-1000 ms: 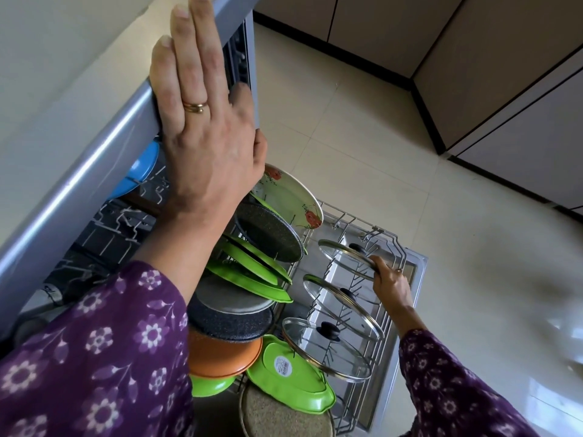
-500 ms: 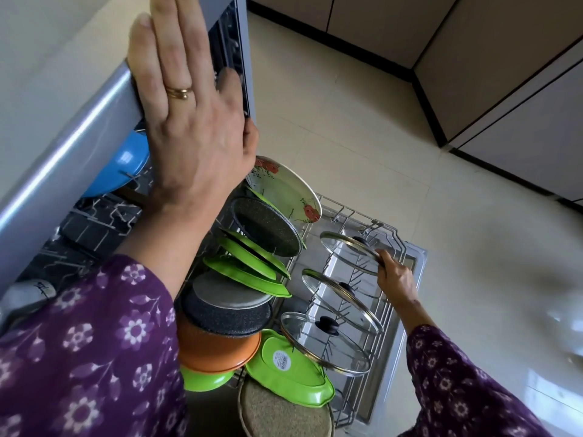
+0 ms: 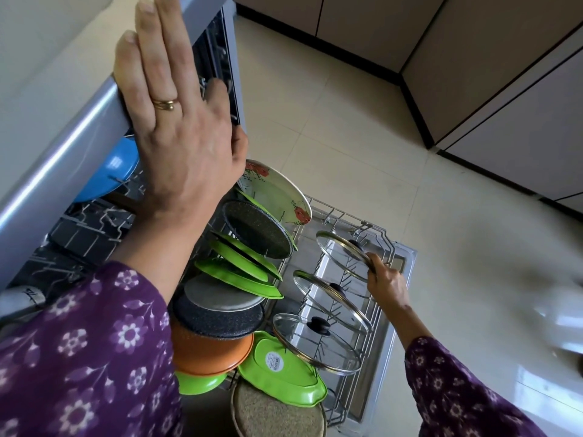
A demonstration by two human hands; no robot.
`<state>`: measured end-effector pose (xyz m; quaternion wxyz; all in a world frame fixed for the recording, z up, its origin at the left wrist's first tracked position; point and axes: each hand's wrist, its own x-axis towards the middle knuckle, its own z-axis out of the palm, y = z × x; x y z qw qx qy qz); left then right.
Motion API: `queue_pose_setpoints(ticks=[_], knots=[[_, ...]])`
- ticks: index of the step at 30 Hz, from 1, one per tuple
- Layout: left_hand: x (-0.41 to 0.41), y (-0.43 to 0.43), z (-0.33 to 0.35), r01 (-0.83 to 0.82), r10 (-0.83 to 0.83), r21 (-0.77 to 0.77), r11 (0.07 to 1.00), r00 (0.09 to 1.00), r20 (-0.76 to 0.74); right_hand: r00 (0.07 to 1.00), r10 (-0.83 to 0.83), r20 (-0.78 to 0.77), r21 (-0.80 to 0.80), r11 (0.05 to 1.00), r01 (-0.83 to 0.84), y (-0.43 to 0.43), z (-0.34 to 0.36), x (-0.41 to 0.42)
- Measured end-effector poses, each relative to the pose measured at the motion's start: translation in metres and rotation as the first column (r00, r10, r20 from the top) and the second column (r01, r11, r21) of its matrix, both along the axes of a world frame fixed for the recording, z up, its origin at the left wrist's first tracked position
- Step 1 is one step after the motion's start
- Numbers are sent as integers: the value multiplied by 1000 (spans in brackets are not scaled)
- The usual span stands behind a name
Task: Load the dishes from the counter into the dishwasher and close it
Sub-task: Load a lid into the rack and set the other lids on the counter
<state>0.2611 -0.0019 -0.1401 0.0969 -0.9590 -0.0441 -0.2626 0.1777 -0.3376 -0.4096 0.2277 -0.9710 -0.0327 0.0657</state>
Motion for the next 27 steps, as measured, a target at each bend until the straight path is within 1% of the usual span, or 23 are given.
queue_pose_setpoints(ticks=[2,6,11,15,18,19,22,23,27], knots=[[0,0,0,-1,1,-5,1000,1000,-3,1000,-8,-5,-7,1000,8,2,2,-2],[0,0,-1,-15,14,48,999,999,32,999,-31,-34,-3,1000,31,1,-2,-1],[1,-1,-3,-13,10,63,998,999,43,995,-62,-81,-27,998,60,1,-14,3],[2,-1,-1,-1,1,-3,1000,1000,3,981,-97,-171,-97,992,81,7,-25,0],[3,0,-5,-21,15,102,995,998,64,963,-132,-237,-126,987,104,12,-34,-4],[3,1,-5,-21,13,112,993,997,71,957,-146,-253,-127,985,117,13,-36,-6],[3,-1,-4,2,-2,6,1000,1000,12,951,-159,-266,-132,983,128,17,-40,-3],[2,-1,-4,-1,1,-2,1000,1000,14,948,-159,-274,-145,982,123,17,-41,0],[3,-2,-3,-5,2,55,998,999,50,939,-162,-304,-178,978,111,14,-43,11]])
